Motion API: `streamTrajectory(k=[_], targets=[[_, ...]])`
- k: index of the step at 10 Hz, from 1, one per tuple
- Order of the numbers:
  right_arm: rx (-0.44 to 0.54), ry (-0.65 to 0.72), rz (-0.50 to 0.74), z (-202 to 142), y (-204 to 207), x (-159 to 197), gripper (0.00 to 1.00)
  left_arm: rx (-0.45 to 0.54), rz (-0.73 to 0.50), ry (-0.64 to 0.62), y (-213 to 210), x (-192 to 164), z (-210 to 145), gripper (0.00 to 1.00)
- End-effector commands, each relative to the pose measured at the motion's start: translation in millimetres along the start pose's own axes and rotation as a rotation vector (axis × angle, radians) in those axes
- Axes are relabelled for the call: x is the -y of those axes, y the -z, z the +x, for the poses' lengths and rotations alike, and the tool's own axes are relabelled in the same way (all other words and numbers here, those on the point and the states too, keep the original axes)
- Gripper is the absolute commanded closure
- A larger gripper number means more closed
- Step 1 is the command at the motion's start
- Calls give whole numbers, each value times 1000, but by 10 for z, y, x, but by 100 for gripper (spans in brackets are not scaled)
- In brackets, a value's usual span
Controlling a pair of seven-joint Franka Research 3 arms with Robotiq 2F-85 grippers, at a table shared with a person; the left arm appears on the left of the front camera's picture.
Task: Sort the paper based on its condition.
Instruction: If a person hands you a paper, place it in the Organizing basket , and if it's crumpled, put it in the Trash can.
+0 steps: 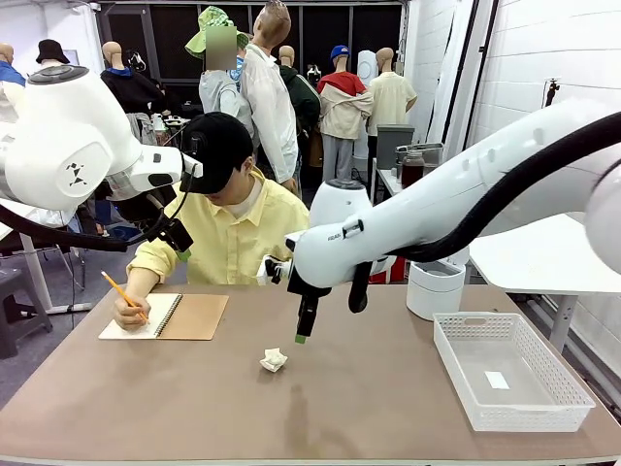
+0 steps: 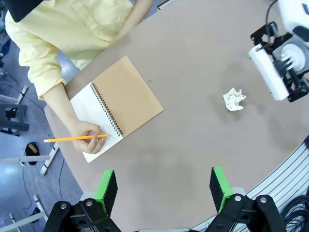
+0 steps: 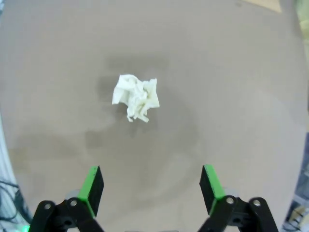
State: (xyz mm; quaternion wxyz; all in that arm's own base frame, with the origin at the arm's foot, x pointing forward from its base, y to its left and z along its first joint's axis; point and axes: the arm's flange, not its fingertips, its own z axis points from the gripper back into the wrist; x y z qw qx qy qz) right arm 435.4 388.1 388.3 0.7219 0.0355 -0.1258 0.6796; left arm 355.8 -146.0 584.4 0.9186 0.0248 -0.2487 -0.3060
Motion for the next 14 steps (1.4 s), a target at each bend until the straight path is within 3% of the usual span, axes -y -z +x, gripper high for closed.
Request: streamTrajectory(k=[1, 8, 14], targets=[[-26, 7, 14, 183, 90, 98, 0, 5, 0, -3, -7, -14, -2, 0], [0, 2, 36, 188, 151, 70, 0, 5, 0, -3, -7, -14, -2, 0], [-38, -10, 116, 352, 628, 139, 0, 5, 0, -3, -7, -14, -2, 0]])
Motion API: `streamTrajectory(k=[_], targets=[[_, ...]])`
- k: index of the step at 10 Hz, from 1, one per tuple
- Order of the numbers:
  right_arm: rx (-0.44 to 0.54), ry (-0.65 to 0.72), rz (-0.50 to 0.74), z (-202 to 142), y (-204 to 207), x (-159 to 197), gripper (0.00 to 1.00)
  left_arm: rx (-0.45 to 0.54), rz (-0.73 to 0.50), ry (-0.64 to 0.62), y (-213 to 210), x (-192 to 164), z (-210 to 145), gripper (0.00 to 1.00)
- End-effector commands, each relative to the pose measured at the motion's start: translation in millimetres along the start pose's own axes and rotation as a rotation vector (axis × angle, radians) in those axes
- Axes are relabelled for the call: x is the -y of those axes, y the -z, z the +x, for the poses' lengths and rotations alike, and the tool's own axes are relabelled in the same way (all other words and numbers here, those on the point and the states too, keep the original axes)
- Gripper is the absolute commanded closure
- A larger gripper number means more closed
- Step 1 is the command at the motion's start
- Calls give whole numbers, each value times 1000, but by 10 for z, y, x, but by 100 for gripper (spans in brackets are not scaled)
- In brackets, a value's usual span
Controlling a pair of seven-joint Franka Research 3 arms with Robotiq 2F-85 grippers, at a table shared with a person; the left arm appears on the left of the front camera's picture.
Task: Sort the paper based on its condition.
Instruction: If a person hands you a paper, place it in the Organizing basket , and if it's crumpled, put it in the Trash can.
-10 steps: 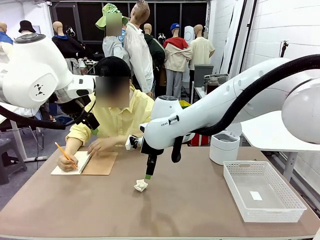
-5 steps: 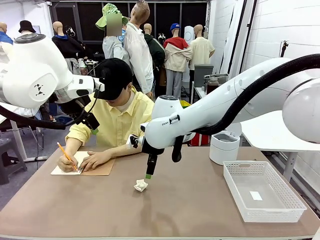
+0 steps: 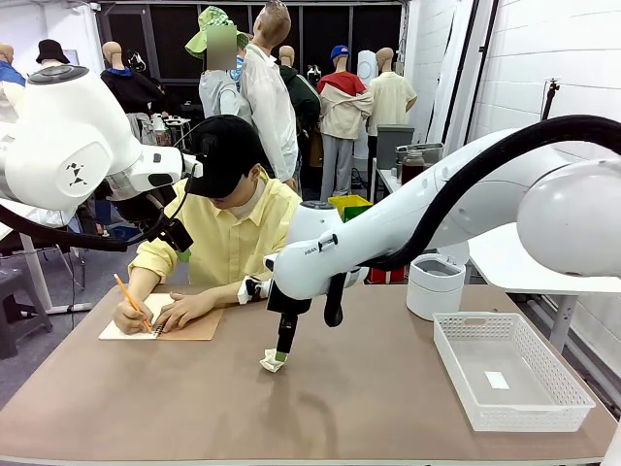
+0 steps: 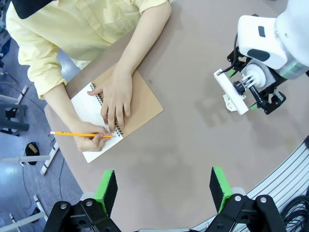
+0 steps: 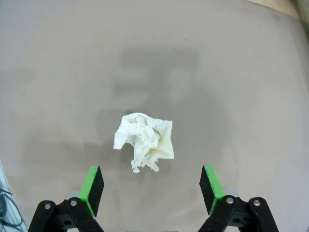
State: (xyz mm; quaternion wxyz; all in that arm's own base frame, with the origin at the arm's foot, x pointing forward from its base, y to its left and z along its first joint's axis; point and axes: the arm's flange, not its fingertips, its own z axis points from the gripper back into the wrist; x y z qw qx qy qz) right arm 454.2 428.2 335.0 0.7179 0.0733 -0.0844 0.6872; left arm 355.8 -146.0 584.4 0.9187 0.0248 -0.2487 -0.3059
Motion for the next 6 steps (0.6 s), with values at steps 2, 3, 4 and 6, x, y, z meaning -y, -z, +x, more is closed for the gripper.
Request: streamTrajectory(k=[2, 3, 4, 6], targets=[[-33, -9, 15, 104, 50, 48, 0, 5, 0, -3, -7, -13, -2, 0], [-33, -13, 25, 118, 86, 57, 0, 5, 0, -3, -7, -13, -2, 0], [-33, -15, 31, 130, 102, 61, 0, 5, 0, -3, -7, -13, -2, 0], [-40, -21, 46, 149, 150, 88, 0, 5, 0, -3, -7, -13, -2, 0]])
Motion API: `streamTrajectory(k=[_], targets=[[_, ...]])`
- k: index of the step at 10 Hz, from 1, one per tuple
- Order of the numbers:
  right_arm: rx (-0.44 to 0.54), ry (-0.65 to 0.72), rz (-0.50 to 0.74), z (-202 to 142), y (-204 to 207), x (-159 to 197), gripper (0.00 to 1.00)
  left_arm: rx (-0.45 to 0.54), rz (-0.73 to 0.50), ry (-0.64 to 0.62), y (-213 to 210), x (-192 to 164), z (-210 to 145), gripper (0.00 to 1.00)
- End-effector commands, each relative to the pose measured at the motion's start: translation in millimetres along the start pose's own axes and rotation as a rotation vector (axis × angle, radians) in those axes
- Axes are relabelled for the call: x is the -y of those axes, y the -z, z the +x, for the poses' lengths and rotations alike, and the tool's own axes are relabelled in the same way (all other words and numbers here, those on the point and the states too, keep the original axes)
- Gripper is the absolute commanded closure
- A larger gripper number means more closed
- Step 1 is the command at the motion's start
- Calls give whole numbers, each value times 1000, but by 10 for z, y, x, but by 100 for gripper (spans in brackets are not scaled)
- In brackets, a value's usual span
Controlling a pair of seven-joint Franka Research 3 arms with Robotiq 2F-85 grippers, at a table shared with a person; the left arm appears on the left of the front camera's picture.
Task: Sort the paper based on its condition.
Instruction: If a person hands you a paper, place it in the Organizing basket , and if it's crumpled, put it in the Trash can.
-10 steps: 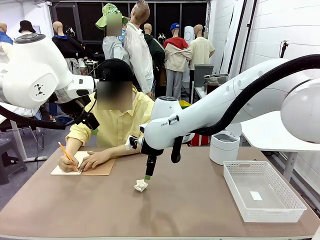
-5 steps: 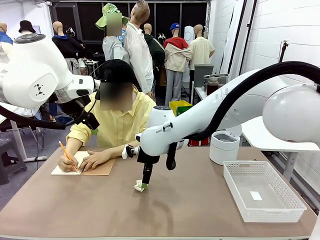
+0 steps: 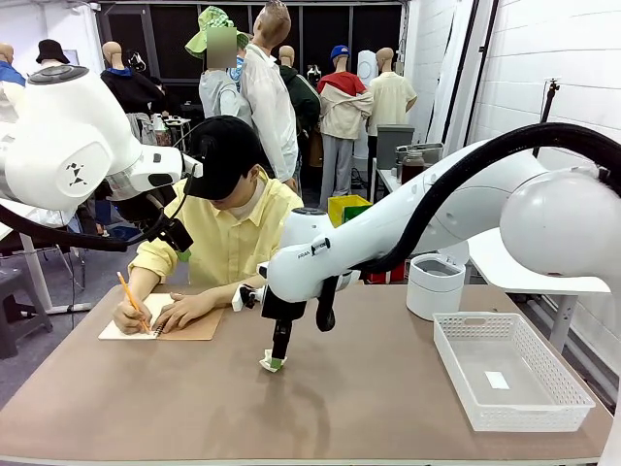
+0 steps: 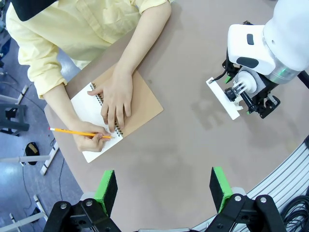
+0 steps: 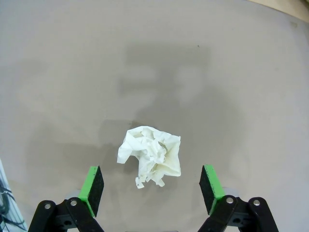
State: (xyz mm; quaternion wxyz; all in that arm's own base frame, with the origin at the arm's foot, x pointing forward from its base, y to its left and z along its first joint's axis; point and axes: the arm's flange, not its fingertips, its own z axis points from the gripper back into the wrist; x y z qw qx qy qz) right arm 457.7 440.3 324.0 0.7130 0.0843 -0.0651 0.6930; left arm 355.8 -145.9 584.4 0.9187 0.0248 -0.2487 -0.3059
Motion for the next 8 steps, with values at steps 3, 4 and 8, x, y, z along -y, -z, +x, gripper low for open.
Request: streamTrajectory(k=[3, 4, 8], targets=[[-42, -15, 14, 64, 86, 114, 0, 5, 0, -3, -7, -13, -2, 0], [-44, -16, 20, 63, 112, 127, 0, 5, 0, -3, -7, -13, -2, 0], [-66, -18, 28, 87, 227, 168, 0, 5, 0, -3, -7, -13, -2, 0]])
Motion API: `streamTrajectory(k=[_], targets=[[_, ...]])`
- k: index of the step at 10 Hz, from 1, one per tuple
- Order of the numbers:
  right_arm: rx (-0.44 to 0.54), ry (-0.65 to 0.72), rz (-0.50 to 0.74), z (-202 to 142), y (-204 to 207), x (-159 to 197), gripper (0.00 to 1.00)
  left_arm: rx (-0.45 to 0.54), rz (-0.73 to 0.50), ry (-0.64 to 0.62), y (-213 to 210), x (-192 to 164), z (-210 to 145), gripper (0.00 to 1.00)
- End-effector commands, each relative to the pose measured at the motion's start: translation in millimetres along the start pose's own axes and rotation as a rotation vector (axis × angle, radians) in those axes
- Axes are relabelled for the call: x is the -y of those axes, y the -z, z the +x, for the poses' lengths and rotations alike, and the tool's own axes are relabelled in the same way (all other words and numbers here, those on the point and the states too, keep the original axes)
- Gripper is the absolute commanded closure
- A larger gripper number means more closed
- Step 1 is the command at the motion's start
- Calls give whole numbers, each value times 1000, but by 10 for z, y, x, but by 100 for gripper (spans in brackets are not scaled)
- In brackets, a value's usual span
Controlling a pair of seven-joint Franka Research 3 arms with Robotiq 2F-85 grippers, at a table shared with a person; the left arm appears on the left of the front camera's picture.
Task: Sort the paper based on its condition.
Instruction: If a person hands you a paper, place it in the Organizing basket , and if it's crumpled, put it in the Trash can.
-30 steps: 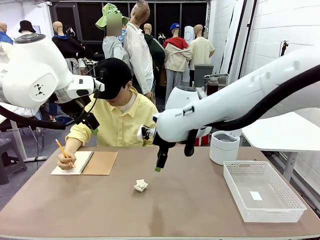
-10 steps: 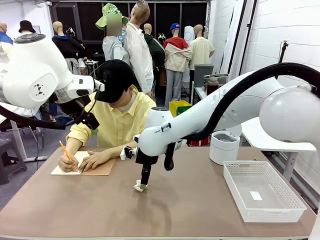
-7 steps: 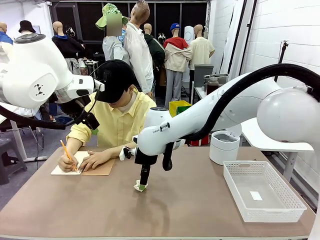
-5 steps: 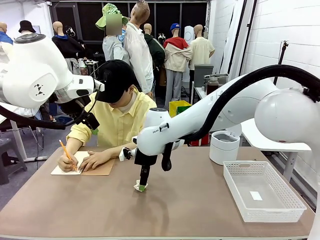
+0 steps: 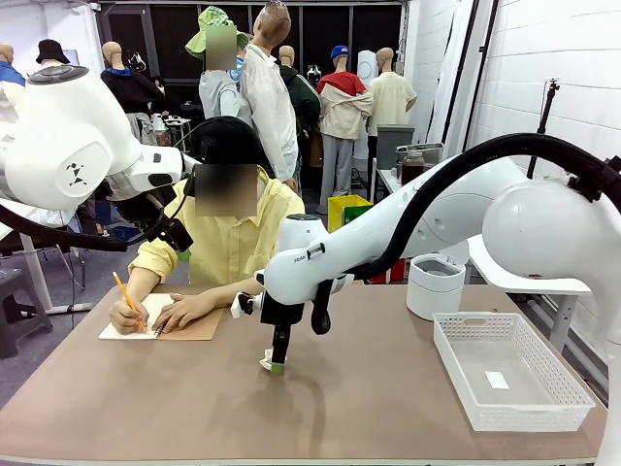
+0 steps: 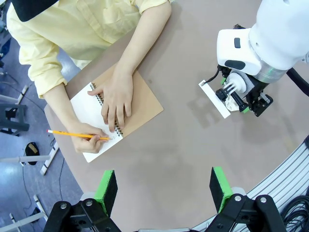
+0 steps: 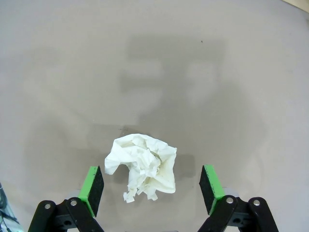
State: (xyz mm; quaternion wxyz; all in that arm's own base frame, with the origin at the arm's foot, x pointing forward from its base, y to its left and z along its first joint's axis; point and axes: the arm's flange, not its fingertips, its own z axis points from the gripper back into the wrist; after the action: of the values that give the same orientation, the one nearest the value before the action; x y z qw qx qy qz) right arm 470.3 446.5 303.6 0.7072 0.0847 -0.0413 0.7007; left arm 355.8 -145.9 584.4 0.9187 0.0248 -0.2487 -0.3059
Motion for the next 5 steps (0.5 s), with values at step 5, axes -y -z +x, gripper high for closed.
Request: streamTrajectory(k=[5], targets=[[-42, 33, 17, 102, -11, 69, 39, 5, 0, -3, -7, -13, -2, 0]])
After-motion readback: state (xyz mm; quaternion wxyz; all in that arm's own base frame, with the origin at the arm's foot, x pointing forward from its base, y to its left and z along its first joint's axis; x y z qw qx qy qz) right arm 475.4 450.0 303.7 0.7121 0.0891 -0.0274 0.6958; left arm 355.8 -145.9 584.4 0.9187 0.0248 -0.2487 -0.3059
